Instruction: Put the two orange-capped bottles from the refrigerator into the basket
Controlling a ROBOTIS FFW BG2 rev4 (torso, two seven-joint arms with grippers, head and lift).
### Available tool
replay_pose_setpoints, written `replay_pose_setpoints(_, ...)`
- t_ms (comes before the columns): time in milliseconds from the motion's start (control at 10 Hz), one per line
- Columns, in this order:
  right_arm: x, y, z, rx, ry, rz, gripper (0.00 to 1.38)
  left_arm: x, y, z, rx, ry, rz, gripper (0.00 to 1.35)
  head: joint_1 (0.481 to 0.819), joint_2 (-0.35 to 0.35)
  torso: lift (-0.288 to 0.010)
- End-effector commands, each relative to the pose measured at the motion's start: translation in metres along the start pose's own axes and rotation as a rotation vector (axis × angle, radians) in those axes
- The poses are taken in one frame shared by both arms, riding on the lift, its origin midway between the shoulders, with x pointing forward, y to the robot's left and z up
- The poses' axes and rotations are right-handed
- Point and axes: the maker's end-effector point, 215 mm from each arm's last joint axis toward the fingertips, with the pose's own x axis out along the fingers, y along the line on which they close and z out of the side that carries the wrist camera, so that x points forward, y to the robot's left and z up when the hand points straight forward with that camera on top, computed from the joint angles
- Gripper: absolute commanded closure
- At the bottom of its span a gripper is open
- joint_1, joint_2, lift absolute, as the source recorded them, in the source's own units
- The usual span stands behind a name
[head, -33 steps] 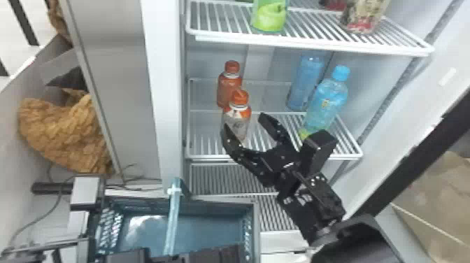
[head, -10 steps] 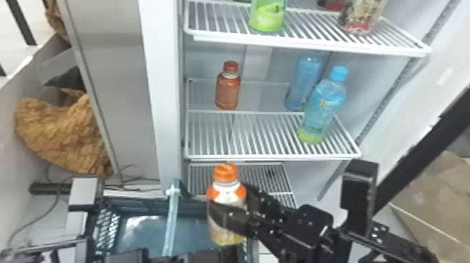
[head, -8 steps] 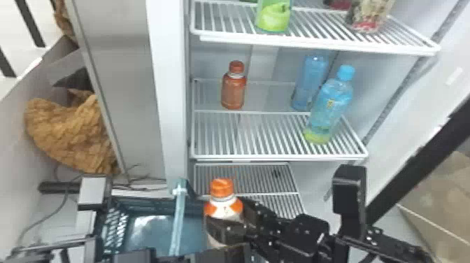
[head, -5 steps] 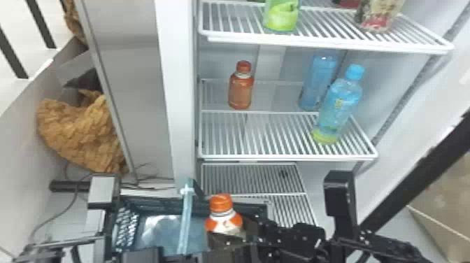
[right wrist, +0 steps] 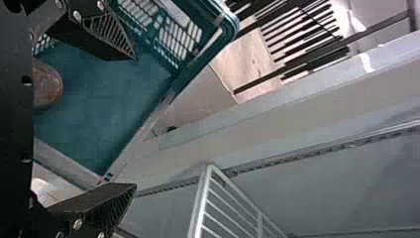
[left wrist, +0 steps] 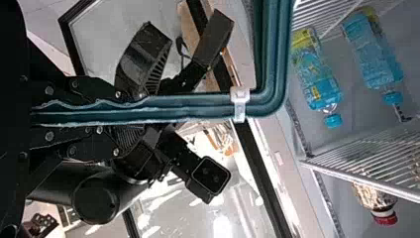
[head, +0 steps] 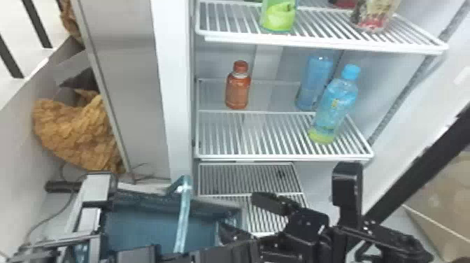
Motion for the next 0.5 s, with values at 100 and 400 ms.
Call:
replay_pose_setpoints(100, -0.007, -0.033, 0.051, -0.103, -0.163, -0.12, 0.11, 0.0, 0.0, 0.0, -0.001, 0.0, -0.002, 1.14, 0.695, -0.162, -0.288)
replay_pose_setpoints(400, -0.008, -0.084, 0.099, -0.218, -0.296, -0.298, 0.11, -0.001, -0.001, 0.0, -0.001, -0.001, -0.004, 1.14, 0.695, -0.204, -0.288)
